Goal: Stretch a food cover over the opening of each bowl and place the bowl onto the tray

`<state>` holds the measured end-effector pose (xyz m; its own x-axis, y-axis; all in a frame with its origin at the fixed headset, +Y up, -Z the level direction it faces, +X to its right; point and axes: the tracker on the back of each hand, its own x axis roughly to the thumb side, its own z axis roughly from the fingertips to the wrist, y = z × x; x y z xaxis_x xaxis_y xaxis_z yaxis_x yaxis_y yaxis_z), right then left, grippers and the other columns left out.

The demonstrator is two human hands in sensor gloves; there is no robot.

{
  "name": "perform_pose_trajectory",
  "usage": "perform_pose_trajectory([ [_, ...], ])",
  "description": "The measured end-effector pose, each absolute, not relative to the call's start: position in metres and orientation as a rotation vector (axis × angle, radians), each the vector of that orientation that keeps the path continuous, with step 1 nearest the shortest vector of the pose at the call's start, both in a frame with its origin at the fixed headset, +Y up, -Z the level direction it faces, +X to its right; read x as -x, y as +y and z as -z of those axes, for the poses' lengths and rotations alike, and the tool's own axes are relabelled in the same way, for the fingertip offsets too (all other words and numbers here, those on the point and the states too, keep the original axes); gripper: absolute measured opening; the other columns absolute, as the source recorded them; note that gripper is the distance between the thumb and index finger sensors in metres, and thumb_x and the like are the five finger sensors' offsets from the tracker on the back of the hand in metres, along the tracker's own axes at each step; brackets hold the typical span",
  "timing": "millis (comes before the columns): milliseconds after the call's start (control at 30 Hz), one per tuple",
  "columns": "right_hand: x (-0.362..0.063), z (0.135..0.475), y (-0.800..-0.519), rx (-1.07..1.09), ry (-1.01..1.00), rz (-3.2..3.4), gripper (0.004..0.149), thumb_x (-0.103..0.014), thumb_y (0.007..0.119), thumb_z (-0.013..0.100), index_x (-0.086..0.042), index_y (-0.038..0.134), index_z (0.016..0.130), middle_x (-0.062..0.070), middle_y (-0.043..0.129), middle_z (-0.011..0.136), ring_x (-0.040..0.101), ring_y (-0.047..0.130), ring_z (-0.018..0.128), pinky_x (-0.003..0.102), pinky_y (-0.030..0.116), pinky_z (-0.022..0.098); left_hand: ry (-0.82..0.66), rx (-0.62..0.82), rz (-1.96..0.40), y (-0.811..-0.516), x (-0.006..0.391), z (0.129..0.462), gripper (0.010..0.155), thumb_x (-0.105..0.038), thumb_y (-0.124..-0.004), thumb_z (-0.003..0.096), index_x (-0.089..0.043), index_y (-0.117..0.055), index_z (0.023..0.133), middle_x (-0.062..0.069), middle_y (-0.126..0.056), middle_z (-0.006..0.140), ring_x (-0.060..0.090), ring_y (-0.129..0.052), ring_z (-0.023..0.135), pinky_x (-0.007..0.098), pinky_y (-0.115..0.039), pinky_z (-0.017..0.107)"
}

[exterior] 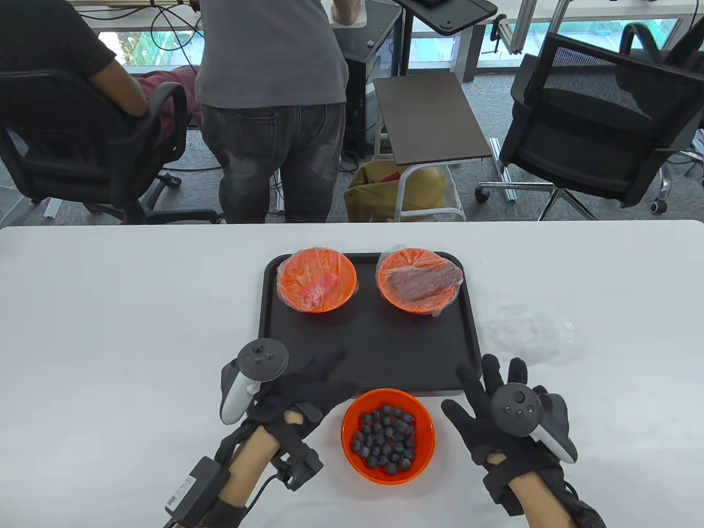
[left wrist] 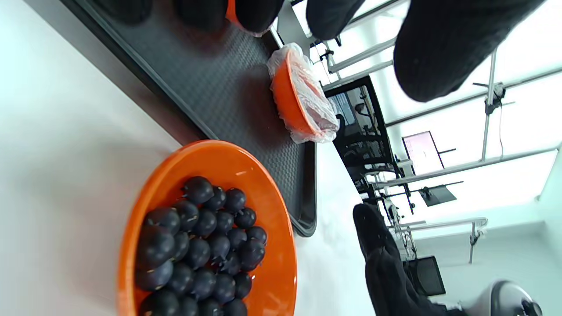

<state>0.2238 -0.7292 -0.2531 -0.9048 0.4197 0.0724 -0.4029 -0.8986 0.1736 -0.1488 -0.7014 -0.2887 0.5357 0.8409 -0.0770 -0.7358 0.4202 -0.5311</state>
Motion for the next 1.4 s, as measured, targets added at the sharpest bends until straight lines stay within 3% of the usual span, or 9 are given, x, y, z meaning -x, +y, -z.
perform_pose_trajectory([
  [167,-0.226,0.255,-0.729,-0.161,0.175,-2.701,0.088,-0.075,0.062,0.049,-0.033,0.029,0.118,0.018,0.020,0.123,0.057,0.000,0.100,0.081,0.011,0.054,-0.219,0.405,-0.692,-0.701,0.153,0.276,0.095,-0.082,-0.075,0.0447,-0.048,-0.027,0.118,0.001,-0.007,0.130,0.043,-0.005,0.118,0.074,-0.016,0.076],
  [267,-0.228,0.256,-0.730,-0.153,0.170,-2.705,0.090,-0.076,0.065,0.048,-0.032,0.030,0.119,0.018,0.019,0.123,0.058,0.001,0.100,0.082,0.013,0.054,-0.203,0.312,-0.519,-0.705,0.152,0.270,0.096,-0.088,-0.070,0.0426,-0.051,-0.022,0.117,-0.004,0.009,0.125,0.038,0.010,0.114,0.073,-0.006,0.073],
  [467,-0.248,0.260,-0.729,-0.069,0.134,-2.706,0.092,-0.076,0.071,0.047,-0.032,0.034,0.119,0.017,0.020,0.123,0.060,0.004,0.101,0.085,0.017,0.054,-0.142,0.252,-0.314,-0.710,0.154,0.266,0.099,-0.093,-0.062,0.0401,-0.051,-0.013,0.115,-0.007,0.016,0.121,0.035,0.018,0.110,0.073,0.000,0.068],
  [633,-0.280,0.270,-0.711,0.140,-0.112,-2.678,0.091,-0.072,0.084,0.044,-0.034,0.046,0.117,0.016,0.031,0.123,0.065,0.025,0.104,0.089,0.033,0.055,-0.093,0.233,-0.186,-0.712,0.159,0.267,0.100,-0.094,-0.059,0.0397,-0.051,-0.008,0.114,-0.006,0.018,0.120,0.035,0.020,0.109,0.073,0.002,0.067],
  [767,-0.295,0.289,-0.708,0.290,-0.134,-2.666,0.093,-0.067,0.091,0.042,-0.035,0.046,0.116,0.014,0.032,0.123,0.063,0.029,0.105,0.088,0.038,0.058,-0.069,0.252,-0.168,-0.717,0.162,0.268,0.100,-0.094,-0.060,0.0399,-0.051,-0.007,0.113,-0.006,0.018,0.119,0.034,0.021,0.109,0.073,0.003,0.067],
  [900,-0.296,0.311,-0.718,0.410,-0.189,-2.606,0.089,-0.052,0.100,0.041,-0.034,0.052,0.113,0.013,0.045,0.121,0.057,0.051,0.105,0.076,0.047,0.066,-0.058,0.309,-0.183,-0.722,0.164,0.269,0.099,-0.093,-0.060,0.0408,-0.051,-0.006,0.113,-0.006,0.019,0.119,0.033,0.021,0.109,0.073,0.003,0.067],
  [1133,-0.285,0.355,-0.732,0.550,-0.048,-2.593,0.084,-0.045,0.100,0.042,-0.038,0.054,0.112,0.002,0.040,0.123,0.042,0.035,0.113,0.061,0.036,0.078,-0.023,0.319,-0.184,-0.723,0.174,0.268,0.099,-0.092,-0.060,0.0416,-0.050,-0.006,0.113,-0.006,0.018,0.119,0.033,0.021,0.109,0.072,0.003,0.067],
  [1400,-0.282,0.382,-0.752,0.667,0.019,-2.546,0.075,-0.033,0.098,0.046,-0.041,0.059,0.109,-0.004,0.052,0.121,0.031,0.045,0.114,0.050,0.039,0.083,-0.014,0.329,-0.154,-0.725,0.172,0.268,0.098,-0.092,-0.060,0.0418,-0.050,-0.006,0.113,-0.006,0.018,0.119,0.032,0.022,0.109,0.072,0.004,0.067],
])
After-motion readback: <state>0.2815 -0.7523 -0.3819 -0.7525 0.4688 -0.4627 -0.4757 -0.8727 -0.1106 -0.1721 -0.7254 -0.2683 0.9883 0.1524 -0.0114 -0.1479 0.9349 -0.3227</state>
